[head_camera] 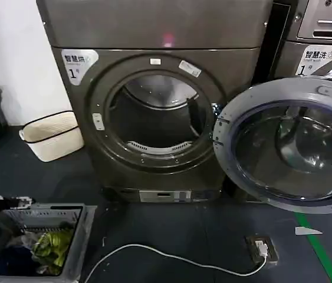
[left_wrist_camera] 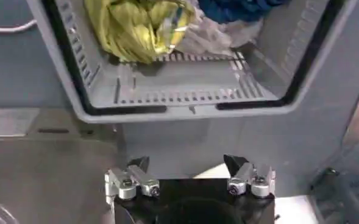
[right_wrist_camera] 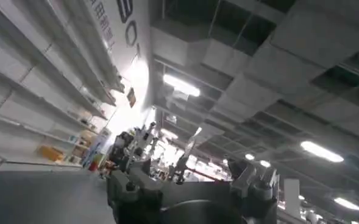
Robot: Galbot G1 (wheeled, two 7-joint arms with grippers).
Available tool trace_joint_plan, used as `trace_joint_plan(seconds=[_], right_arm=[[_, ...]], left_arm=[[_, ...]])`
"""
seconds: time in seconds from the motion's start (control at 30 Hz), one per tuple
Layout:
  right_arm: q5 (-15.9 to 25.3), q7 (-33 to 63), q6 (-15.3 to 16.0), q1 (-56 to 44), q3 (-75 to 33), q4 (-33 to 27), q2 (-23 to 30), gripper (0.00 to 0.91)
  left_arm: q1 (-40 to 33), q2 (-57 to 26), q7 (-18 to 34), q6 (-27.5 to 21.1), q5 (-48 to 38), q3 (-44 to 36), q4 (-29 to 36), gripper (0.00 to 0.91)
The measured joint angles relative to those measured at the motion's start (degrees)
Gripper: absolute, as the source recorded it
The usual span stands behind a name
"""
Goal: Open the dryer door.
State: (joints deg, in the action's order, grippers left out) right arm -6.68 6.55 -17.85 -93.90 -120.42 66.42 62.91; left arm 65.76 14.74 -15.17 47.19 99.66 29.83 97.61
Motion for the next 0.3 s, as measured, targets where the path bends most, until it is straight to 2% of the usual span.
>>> trace_joint_plan(seconds=[0.3], right_arm=[[0.2,0.0,0.0,0.2,0.2,0.0,0.2,0.907]], left_arm=[[0.1,-0.1,0.0,0.0,-0.2,0.0,-0.8,0.907]])
